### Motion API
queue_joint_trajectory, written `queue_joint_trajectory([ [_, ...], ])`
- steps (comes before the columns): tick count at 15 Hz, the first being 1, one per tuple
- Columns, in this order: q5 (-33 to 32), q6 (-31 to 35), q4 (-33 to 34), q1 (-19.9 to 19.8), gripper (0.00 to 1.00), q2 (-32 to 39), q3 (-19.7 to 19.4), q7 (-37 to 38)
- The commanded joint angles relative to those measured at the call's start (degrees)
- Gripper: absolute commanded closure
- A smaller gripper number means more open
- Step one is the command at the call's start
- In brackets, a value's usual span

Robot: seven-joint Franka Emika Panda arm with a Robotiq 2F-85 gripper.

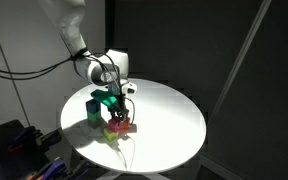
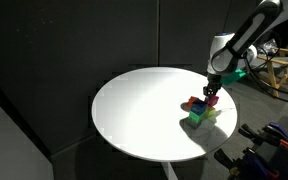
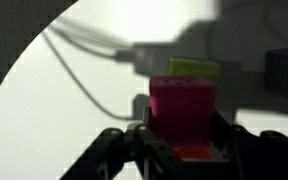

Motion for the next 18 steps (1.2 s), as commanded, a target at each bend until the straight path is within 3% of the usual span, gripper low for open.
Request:
queue_joint_trajectory([
  [1,-1.3,-1.5,-1.0,0.9,0.7,-2.0,-0.3,2.4],
  [18,-1.3,-1.4,-2.5,1.6,0.7,-2.2,-0.3,3.0],
])
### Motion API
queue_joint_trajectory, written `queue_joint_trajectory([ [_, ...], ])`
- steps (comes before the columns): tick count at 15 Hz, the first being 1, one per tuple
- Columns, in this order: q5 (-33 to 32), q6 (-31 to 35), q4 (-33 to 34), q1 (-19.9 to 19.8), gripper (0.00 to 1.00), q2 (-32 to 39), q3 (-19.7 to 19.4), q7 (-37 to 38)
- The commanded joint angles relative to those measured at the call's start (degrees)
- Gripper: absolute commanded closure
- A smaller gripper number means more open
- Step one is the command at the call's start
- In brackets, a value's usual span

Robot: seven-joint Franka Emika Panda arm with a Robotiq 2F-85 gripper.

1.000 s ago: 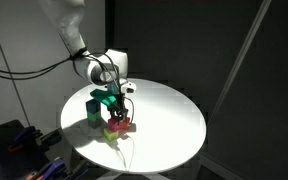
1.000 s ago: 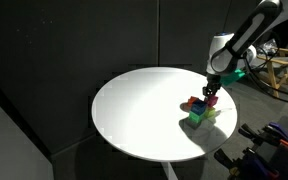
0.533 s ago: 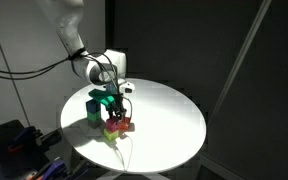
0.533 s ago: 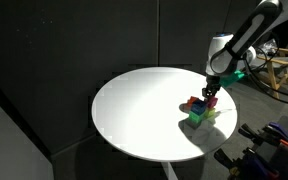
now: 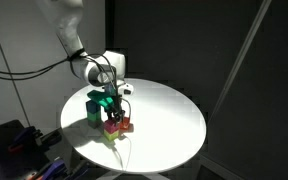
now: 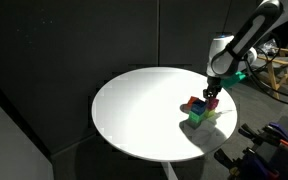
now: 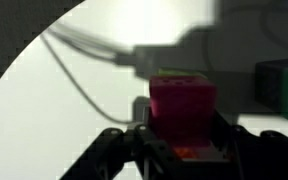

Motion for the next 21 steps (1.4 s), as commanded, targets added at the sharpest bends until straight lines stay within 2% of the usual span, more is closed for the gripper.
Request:
queue_joint_trajectory([
  [1,-1.4,-1.4,-1.2,0.3,0.7,-2.2,-0.4,1.9],
  [2,-1.4,-1.4,-1.2,0.3,0.7,-2.2,-0.4,1.8],
  [4,-1.5,-1.5,-1.2,0.3,0.19,-2.1,-0.4,1.8],
  [6,-1.4,-1.6,-1.2,0.3,0.16,-2.1,-0.4,1.7],
  [8,-1.4,-1.7,-1.2,0.2,0.02,-2.2,-0.3,1.6],
  [13,-1.5,-3.0,-1.6,0.3,0.0,-3.7,-0.3,1.4],
  [21,-3.0,-9.0,-2.6,0.4,0.0,-9.0,0.5,0.7],
])
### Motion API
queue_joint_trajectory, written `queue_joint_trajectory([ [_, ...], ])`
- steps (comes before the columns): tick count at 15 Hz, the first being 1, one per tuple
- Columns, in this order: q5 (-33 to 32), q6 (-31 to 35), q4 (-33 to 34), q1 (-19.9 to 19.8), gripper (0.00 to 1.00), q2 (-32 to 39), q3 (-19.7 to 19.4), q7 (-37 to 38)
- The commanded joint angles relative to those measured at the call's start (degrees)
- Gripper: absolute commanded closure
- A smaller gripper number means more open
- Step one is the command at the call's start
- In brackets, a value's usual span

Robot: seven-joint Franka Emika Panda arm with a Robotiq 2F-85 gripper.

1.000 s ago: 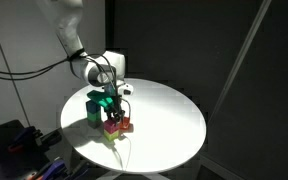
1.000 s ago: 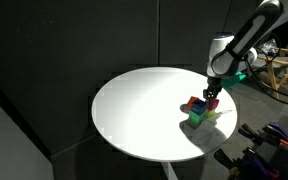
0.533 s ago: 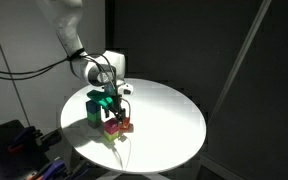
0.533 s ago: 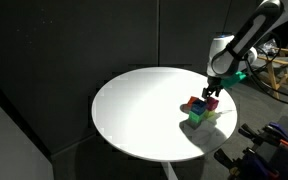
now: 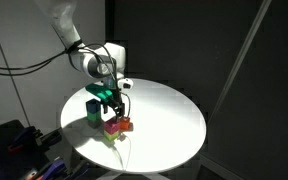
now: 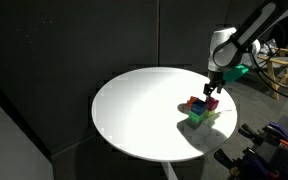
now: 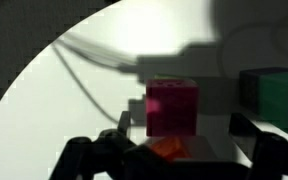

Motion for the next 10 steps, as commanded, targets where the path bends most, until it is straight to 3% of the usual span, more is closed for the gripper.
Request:
queue_joint_trajectory([
  [1,-2.3,-2.9,-2.4,0.1,0.0,-4.8,0.6,0.2],
  [10,-3.2,-3.4,-8.9,0.0,0.0,-14.9,3.4,-1.9],
])
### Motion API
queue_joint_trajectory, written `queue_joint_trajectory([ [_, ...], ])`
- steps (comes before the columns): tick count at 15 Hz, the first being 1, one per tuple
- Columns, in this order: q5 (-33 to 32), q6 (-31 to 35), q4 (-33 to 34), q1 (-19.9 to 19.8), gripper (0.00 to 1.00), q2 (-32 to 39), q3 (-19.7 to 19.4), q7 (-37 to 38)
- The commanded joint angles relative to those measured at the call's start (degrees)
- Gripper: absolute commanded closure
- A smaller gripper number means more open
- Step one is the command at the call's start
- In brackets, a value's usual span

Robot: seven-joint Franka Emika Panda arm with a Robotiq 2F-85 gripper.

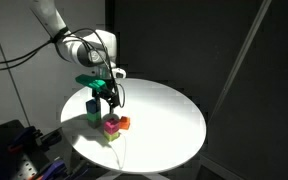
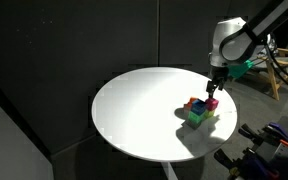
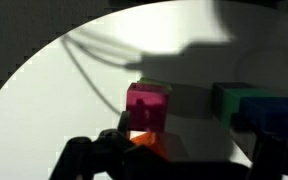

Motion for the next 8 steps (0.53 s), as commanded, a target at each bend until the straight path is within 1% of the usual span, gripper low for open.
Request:
queue_joint_trajectory([
  [1,-0.2,0.1,-4.5,0.1,0.0,-6.8,0.9,-0.4],
  [5,1.1,0.4,-7.3,0.3,0.0,-11.8,2.0,0.7],
  [8,1.2,-0.8,-8.5,0.4,0.0,-14.9,2.8,3.1],
])
